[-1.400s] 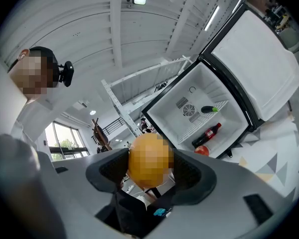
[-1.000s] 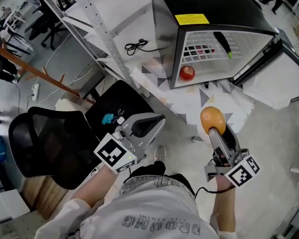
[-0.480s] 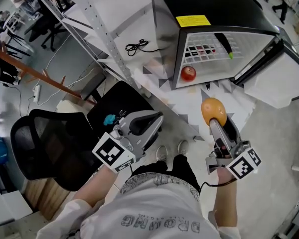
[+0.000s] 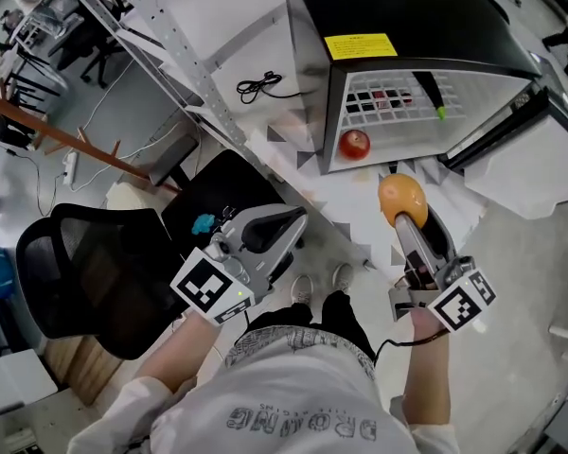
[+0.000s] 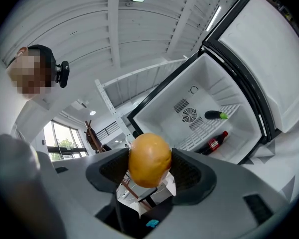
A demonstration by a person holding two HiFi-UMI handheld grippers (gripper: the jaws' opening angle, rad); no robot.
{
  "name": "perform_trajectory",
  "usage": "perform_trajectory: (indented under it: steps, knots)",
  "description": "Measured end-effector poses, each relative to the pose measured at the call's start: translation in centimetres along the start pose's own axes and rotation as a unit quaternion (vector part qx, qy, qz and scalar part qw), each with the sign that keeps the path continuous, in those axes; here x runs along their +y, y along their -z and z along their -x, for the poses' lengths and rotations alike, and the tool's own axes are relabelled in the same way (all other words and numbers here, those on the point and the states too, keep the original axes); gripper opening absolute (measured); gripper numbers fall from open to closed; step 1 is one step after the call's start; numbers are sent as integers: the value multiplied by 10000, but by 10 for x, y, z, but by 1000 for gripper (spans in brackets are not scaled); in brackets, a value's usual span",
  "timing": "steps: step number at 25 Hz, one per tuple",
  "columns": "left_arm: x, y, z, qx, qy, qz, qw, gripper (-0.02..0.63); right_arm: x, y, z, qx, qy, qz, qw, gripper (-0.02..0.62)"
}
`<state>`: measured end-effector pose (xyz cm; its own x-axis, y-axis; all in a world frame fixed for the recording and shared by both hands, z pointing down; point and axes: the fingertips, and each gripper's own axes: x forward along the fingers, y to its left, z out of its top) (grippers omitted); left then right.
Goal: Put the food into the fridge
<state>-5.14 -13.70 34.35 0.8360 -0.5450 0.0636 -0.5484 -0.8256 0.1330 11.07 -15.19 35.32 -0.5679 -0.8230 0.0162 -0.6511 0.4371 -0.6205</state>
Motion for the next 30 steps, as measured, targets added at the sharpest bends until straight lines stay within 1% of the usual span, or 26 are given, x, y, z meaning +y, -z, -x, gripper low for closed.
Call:
perform_trajectory:
  steps: [16, 26, 30]
  knots:
    - [23, -9, -50, 34, -564, 7, 9984, 6, -51, -36, -54, 358, -471, 6, 9982, 270]
    - [39, -5, -68, 86, -866, 96, 9962, 6, -72, -40, -96, 630, -702, 97, 9955, 270]
    - [45, -2, -73, 111, -957, 100, 9953, 6, -80, -38, -111, 701, -711, 219, 9948, 271]
